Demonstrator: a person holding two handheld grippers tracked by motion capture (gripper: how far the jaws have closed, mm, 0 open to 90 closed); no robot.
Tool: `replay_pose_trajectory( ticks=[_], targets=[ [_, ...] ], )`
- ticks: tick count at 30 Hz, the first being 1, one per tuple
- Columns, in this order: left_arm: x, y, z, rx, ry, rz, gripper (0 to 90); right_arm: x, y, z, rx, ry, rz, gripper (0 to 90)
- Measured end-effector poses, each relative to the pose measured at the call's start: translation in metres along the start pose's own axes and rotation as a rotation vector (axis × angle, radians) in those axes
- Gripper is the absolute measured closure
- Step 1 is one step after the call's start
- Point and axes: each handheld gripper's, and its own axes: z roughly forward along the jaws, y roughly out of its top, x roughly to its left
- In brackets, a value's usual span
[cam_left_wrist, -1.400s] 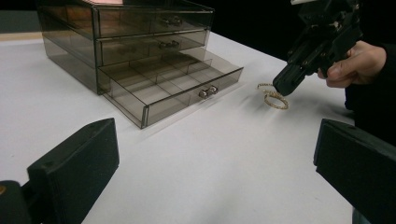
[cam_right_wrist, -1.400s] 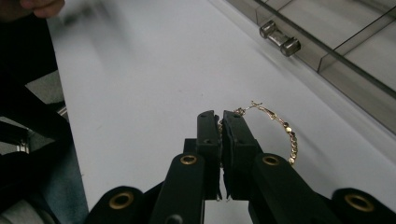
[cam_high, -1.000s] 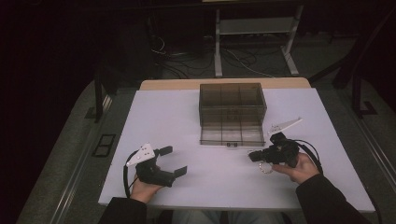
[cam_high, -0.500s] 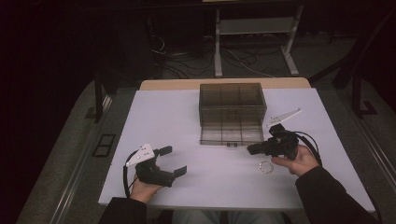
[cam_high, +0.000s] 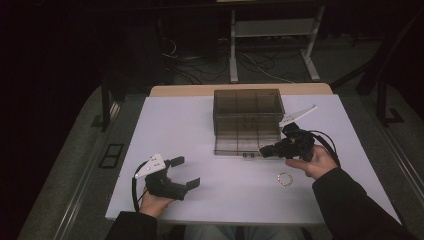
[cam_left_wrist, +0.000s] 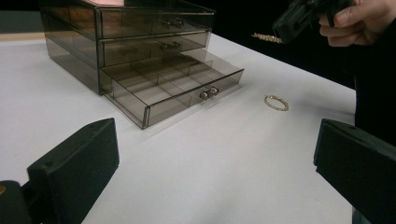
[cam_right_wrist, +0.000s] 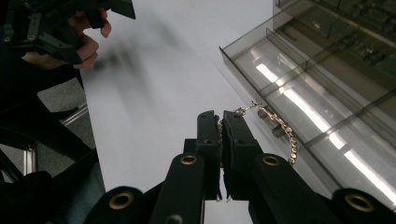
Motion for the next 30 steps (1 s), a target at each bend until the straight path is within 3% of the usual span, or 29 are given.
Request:
replay_pose_trajectory(
  ticks=[30],
  targets=[
    [0.001, 0.000, 0.000, 0.002, 0.000, -0.013, 0.0, 0.007, 0.057, 0.032, 0.048, 0.004, -0.051, 85.1]
  ],
)
